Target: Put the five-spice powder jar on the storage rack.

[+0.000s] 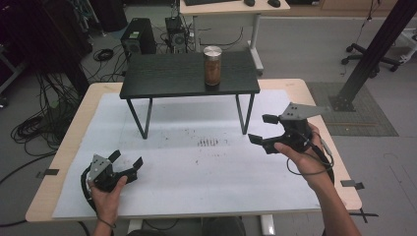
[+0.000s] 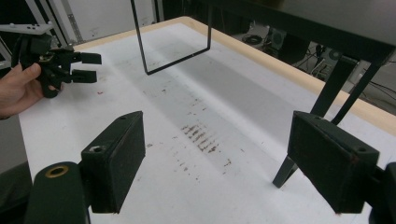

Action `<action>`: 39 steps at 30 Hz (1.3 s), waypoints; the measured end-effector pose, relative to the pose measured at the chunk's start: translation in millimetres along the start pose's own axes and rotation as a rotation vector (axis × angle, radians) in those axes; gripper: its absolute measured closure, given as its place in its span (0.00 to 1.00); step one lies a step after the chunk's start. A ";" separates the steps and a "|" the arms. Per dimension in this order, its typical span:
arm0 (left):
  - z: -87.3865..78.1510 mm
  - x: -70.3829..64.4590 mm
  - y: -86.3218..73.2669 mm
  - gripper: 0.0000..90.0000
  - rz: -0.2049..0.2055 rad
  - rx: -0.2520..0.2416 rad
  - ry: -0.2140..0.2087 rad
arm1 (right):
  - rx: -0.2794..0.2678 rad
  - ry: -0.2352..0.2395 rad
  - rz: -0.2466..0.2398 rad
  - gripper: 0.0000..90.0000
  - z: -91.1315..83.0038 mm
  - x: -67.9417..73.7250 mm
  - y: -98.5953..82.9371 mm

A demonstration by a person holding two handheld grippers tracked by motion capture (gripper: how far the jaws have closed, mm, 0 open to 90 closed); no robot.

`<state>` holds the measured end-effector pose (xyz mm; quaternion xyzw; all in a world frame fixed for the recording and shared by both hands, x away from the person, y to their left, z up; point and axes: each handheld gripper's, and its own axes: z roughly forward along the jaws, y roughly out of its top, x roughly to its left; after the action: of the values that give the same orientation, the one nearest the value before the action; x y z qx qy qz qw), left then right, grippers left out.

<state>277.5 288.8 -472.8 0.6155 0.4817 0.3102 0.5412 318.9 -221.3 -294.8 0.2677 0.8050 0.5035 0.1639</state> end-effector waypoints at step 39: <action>0.3 -1.0 0.1 0.06 0.011 0.006 0.008 | 0.001 -0.069 0.005 0.16 -3.9 4.2 -55.2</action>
<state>277.5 287.8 -472.6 0.6185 0.4813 0.3143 0.5357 298.7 -240.9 -342.7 0.2868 0.7984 0.4941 0.1901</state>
